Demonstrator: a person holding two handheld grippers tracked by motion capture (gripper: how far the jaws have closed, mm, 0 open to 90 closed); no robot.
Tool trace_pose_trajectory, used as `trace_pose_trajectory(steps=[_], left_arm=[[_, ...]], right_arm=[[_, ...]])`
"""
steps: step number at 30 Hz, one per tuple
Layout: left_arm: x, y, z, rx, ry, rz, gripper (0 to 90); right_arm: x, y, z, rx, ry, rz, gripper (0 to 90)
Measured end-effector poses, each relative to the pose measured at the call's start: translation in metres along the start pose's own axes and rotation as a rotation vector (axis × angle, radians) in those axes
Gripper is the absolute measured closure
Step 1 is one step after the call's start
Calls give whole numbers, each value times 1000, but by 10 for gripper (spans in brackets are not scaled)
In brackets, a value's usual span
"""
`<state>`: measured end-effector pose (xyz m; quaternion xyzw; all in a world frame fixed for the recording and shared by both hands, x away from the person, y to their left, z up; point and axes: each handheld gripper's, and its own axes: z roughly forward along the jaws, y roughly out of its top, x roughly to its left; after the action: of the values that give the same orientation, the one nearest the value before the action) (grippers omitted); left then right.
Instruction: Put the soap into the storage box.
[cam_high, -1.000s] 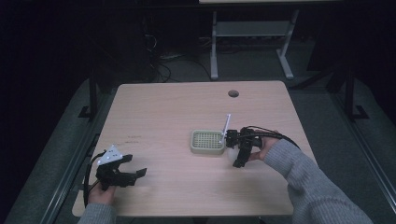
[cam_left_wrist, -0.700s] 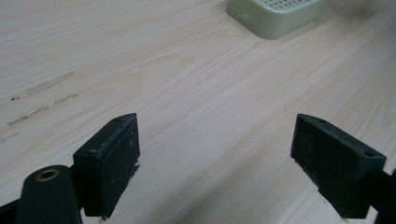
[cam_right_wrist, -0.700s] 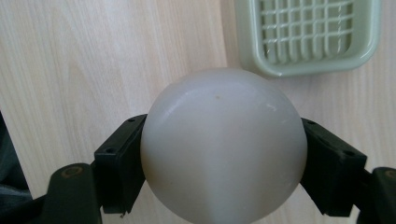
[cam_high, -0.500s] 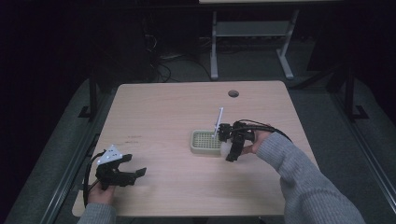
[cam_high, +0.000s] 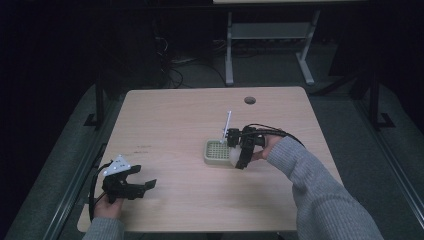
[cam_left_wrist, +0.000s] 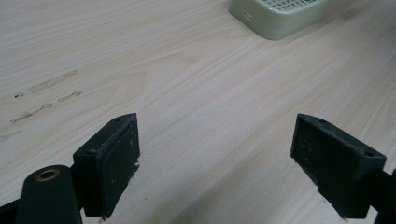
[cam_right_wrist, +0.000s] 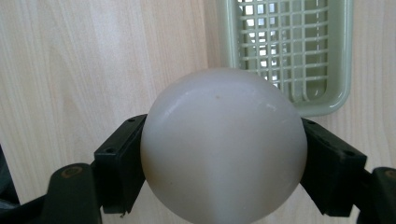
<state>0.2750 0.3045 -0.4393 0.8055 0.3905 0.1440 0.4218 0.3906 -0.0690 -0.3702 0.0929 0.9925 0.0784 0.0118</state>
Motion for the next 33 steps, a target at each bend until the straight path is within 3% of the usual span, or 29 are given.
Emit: trace_pose_trajectory(steps=[33], left_arm=[[-1,1,1,1,-6,-1,153]], right_arm=[[-28,29,0,-26,22,-7,233]])
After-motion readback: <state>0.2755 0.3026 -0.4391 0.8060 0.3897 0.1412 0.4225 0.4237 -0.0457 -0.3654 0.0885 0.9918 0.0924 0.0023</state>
